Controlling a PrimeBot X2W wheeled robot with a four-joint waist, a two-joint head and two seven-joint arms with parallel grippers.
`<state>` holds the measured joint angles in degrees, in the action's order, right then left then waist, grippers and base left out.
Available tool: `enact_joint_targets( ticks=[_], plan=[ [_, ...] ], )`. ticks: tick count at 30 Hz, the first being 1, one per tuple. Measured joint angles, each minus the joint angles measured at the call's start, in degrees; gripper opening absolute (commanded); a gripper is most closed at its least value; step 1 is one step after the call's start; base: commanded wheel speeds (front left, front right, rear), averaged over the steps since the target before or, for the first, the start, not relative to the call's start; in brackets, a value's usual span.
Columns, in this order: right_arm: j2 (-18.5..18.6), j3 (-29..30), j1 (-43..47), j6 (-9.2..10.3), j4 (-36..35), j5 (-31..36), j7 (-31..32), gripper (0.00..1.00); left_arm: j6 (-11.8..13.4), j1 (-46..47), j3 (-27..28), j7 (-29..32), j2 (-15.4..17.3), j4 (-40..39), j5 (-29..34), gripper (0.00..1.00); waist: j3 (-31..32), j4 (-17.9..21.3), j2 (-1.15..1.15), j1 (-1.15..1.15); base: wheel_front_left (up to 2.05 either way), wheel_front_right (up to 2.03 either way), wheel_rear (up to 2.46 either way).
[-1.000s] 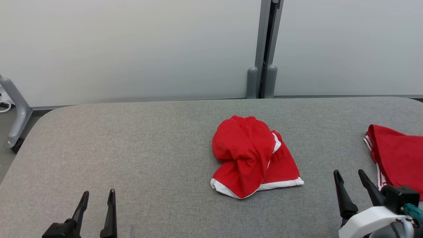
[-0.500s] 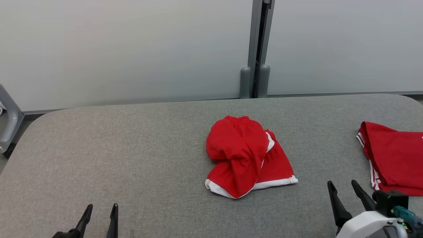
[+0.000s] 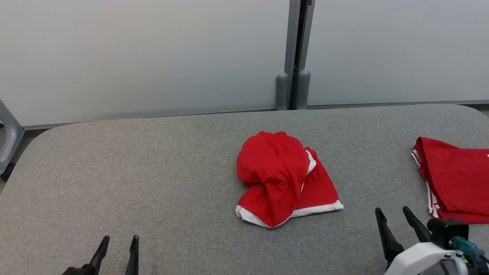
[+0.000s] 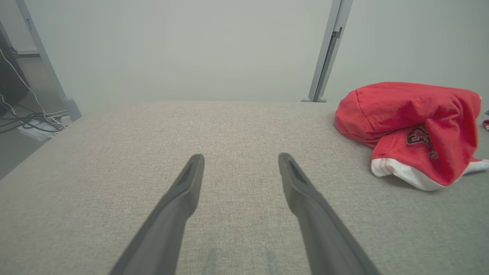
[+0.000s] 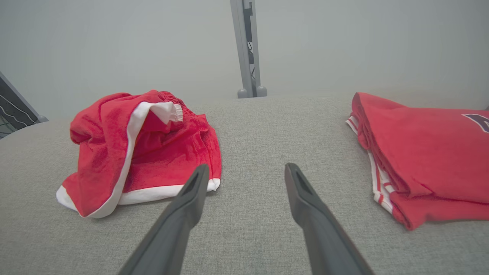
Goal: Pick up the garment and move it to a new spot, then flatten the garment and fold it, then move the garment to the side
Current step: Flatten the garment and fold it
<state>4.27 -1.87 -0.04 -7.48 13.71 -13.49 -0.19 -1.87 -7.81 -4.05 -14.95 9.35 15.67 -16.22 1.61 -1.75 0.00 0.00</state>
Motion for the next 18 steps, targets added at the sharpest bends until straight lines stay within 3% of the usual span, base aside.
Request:
enact_joint_targets(
  ticks=[9, 18],
  plan=[
    [-0.30, -1.23, -0.89, 0.00, 0.54, -0.10, -0.08, 1.00, -0.01, 0.43, -1.02, 2.43, -0.41, -0.93, -1.00, 1.00, -0.16, 1.60, 0.00, 0.00, 0.00, 0.00, 0.00],
    [-0.18, -2.48, -2.07, 0.00, 0.87, -0.02, -0.34, 1.00, -0.67, 4.76, -1.97, 5.48, 0.04, -0.97, -1.74, 1.00, -0.62, 6.13, 0.00, 0.00, 0.00, 0.00, 0.00]
  ],
)
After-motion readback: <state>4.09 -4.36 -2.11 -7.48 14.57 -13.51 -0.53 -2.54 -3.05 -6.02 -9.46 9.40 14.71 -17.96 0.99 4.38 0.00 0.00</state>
